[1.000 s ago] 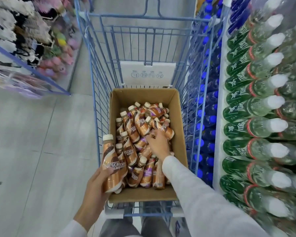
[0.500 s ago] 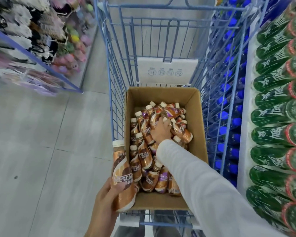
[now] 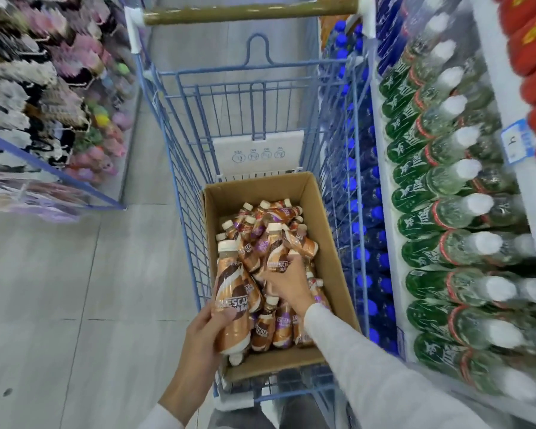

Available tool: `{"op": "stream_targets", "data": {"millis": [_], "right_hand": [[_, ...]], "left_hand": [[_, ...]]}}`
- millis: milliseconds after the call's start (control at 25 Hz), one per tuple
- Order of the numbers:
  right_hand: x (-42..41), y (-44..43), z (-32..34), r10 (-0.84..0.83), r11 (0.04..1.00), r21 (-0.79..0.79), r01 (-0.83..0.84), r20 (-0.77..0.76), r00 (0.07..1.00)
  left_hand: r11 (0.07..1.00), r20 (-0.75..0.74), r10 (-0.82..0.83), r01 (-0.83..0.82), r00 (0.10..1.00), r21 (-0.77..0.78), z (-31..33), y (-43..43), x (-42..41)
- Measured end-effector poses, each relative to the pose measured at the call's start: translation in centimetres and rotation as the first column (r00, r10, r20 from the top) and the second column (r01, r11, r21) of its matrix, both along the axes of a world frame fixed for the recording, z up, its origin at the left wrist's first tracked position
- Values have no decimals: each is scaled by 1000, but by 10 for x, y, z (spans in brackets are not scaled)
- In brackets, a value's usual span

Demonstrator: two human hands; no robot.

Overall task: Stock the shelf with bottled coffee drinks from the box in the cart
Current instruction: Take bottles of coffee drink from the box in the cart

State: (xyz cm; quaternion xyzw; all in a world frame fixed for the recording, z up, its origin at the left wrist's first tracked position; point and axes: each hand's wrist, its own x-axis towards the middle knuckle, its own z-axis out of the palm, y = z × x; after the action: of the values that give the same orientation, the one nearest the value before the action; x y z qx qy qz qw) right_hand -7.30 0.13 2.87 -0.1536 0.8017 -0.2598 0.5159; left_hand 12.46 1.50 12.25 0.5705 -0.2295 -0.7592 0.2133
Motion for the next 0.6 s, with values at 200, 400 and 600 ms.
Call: {"op": "stream_targets", "data": {"millis": [200, 400, 600], "right_hand": [[-16, 85, 95, -324, 936, -103, 338, 131, 937], [-35, 174, 167, -577, 777, -236, 584, 104, 810], [-44, 285, 221, -766, 542, -384, 748, 141, 627]], "left_hand": [[984, -90, -175, 170, 981, -59, 27, 5, -45], [905, -159, -419, 398, 894, -147, 56, 48, -106], [787, -197, -610, 559, 768, -261, 96, 131, -166]]}}
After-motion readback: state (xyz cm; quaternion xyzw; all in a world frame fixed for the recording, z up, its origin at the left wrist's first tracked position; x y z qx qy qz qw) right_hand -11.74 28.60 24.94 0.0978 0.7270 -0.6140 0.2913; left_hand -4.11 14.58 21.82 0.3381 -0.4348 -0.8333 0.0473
